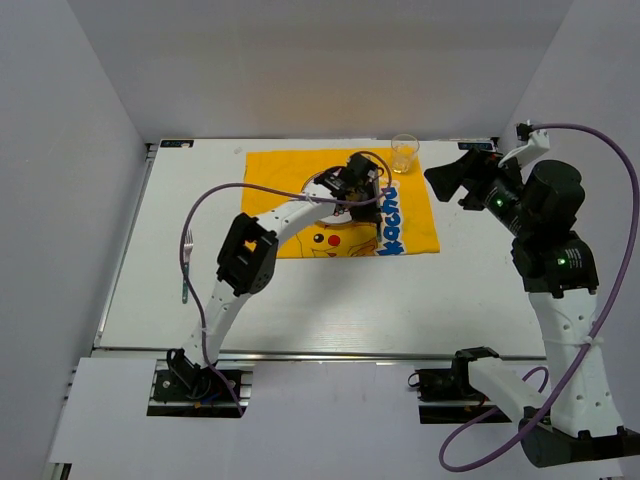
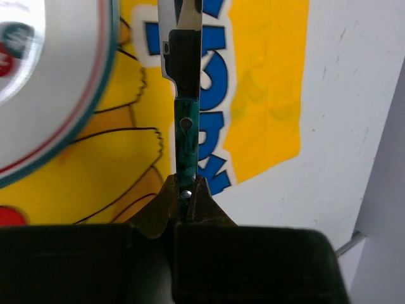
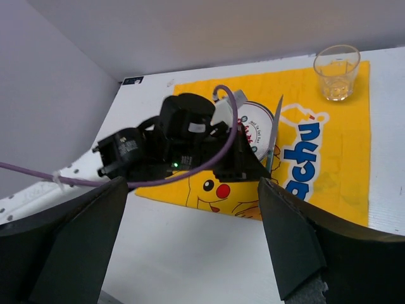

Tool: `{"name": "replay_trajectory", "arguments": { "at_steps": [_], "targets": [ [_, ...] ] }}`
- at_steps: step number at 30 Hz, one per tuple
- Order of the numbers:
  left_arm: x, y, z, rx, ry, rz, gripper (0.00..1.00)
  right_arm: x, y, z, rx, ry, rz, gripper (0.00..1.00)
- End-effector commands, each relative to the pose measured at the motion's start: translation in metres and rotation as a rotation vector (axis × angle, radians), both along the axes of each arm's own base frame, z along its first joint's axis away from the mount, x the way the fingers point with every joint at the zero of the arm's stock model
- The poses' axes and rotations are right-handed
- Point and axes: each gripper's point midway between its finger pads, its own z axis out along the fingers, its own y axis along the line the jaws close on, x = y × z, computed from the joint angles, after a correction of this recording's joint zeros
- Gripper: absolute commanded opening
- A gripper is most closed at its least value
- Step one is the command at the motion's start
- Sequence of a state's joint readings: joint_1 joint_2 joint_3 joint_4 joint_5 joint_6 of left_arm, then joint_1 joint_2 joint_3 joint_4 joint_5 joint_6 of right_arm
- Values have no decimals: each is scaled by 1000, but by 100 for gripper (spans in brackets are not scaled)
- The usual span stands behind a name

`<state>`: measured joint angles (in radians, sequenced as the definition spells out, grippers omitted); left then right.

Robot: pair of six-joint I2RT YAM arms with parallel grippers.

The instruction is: Set the dinner table for one person

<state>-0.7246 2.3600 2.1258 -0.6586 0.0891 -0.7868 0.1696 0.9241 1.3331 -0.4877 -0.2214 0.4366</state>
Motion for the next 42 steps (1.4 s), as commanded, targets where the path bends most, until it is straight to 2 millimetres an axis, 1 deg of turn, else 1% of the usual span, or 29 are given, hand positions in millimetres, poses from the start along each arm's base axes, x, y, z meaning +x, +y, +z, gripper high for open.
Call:
{"name": "replay_trajectory", "arguments": {
  "at_steps": [1,2,4,5,6,7,8,9,11,13,14,15,16,17,20,22,25,26,30,33,34,37,40,42],
  "targets": [
    [12,-42,62,-219,-89,6,0,-1,-8,14,-25,-26,-33,89],
    [4,-53,60,-232,-87,-10,0,0,-8,13,-26,-22,-33,89],
    [0,-67,57,-260,-86,-14,0,0,-8,10,-36,-16,-30,89],
    [1,-68,55,-266,-86,-10,0,0,-8,10,-37,-17,-28,89],
    [-2,-76,58,-288,-88,-13,0,0,-9,8,-41,-11,-29,89],
    [0,-78,55,-293,-86,-7,0,0,-9,6,-45,-8,-29,89],
    [-4,-84,53,-300,-86,-15,0,0,-9,6,-44,-7,-26,89],
    [-2,-86,51,-309,-90,-16,0,-1,-8,5,-44,-8,-23,89],
    [-1,-90,38,-312,-75,-18,0,-1,-8,3,-43,-3,-17,89],
    [-2,-96,32,-335,-70,-41,0,-1,-6,3,-37,3,-10,89],
    [-2,-99,20,-332,-57,-48,0,-2,-3,5,-23,0,7,89],
    [-2,-100,9,-330,-44,-47,0,-2,0,5,-12,7,20,89],
    [-2,-101,10,-334,-46,-48,0,-2,0,5,-12,5,20,89],
    [-1,-102,0,-329,-40,-47,0,-2,1,6,-6,3,26,89],
    [2,-107,-9,-346,-53,-60,0,-3,3,8,-2,-7,36,89],
    [4,-108,-13,-344,-70,-69,0,-5,5,10,-1,-13,56,89],
    [6,-107,-19,-332,-78,-64,0,-6,6,4,-14,-5,63,89],
    [6,-108,-19,-336,-79,-68,0,-6,5,5,-13,-8,61,89],
    [4,-108,-30,-331,-56,-66,0,-5,6,-5,-23,3,66,89],
    [4,-107,-36,-329,-43,-49,0,-4,7,-6,-21,3,76,89],
    [0,-112,-34,-339,-37,-50,0,-4,9,-7,-19,6,84,89],
    [2,-112,-34,-341,-31,-28,0,-5,10,-7,-15,5,91,89],
    [4,-112,-30,-346,-32,-18,0,-5,9,-8,-17,6,88,89],
    [4,-112,-31,-343,-29,-12,0,-5,10,-8,-15,6,89,89]
  ]
}}
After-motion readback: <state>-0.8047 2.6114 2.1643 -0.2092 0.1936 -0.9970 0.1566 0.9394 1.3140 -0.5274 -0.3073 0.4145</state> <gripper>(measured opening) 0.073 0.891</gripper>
